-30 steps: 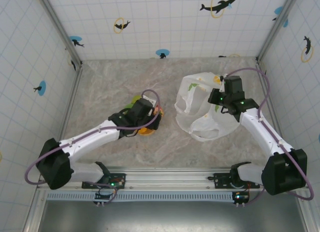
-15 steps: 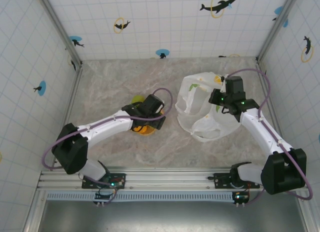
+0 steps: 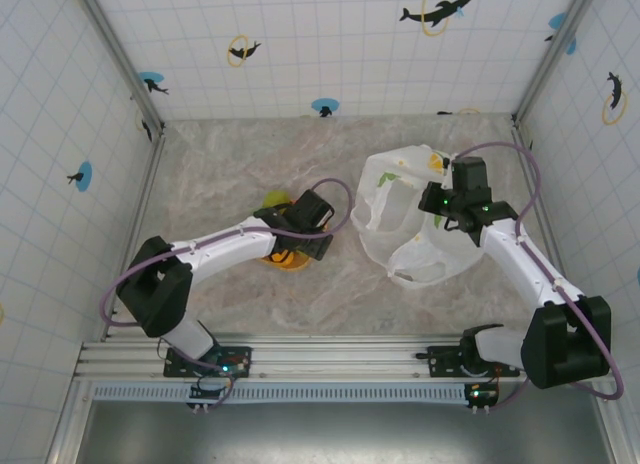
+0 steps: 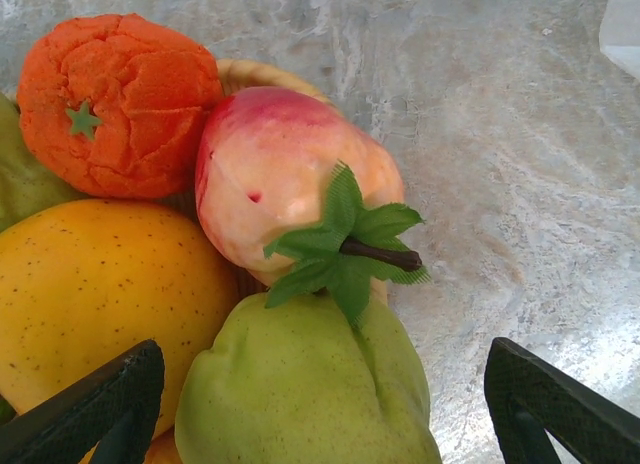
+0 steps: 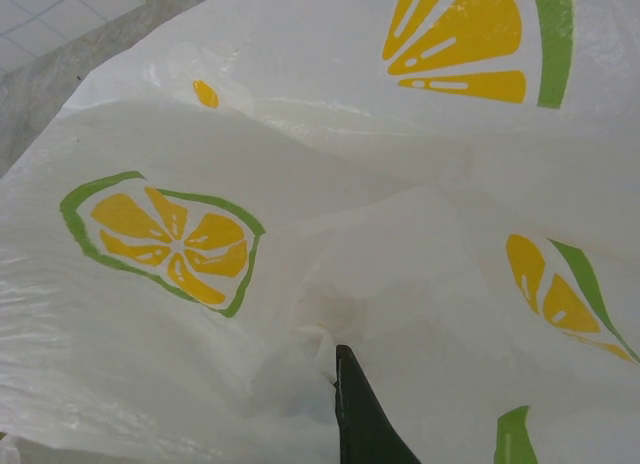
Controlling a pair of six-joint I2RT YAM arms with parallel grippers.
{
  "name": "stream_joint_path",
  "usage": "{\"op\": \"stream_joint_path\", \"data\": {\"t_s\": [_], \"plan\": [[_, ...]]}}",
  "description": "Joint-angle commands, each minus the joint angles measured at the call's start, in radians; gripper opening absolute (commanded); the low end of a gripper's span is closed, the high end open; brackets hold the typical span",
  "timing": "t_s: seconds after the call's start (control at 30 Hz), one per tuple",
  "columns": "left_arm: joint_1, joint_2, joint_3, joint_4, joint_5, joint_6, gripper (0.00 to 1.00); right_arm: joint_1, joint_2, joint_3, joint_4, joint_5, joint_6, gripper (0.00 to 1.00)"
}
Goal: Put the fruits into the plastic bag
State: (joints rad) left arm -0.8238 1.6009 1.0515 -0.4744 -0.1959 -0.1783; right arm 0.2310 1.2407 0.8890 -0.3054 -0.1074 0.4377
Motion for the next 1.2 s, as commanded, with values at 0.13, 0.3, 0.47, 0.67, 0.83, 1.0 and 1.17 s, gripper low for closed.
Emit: {"op": "stream_joint_path", "data": {"t_s": [0.13, 0.3, 0.47, 0.67, 0.83, 1.0, 1.17], "plan": [[-0.002, 0.028, 0.028, -0.036, -0.046, 0.03, 0.85, -0.007, -0.006, -0.021, 0.037, -0.012, 0.007, 0.0], [-0.002, 0.036, 0.023, -0.039, -0.052, 0.031, 0.85, -0.011, -0.007, -0.028, 0.039, -0.016, 0.007, 0.0], [-0.005, 0.047, 0.025, -0.054, -0.078, 0.034, 0.83, -0.012, -0.009, -0.032, 0.042, -0.017, 0.008, 0.0], [-0.014, 0.057, 0.025, -0.058, -0.081, 0.037, 0.8, -0.015, -0.007, -0.036, 0.045, -0.018, 0.007, 0.0], [-0.014, 0.059, 0.025, -0.056, -0.081, 0.034, 0.76, -0.017, -0.006, -0.039, 0.049, -0.021, 0.009, 0.0], [-0.013, 0.039, 0.026, -0.055, -0.082, 0.034, 0.7, -0.018, -0.006, -0.04, 0.048, -0.023, 0.01, 0.0], [-0.014, -0.013, 0.025, -0.055, -0.069, 0.026, 0.65, -0.02, -0.009, -0.038, 0.045, -0.022, 0.008, 0.0]]}}
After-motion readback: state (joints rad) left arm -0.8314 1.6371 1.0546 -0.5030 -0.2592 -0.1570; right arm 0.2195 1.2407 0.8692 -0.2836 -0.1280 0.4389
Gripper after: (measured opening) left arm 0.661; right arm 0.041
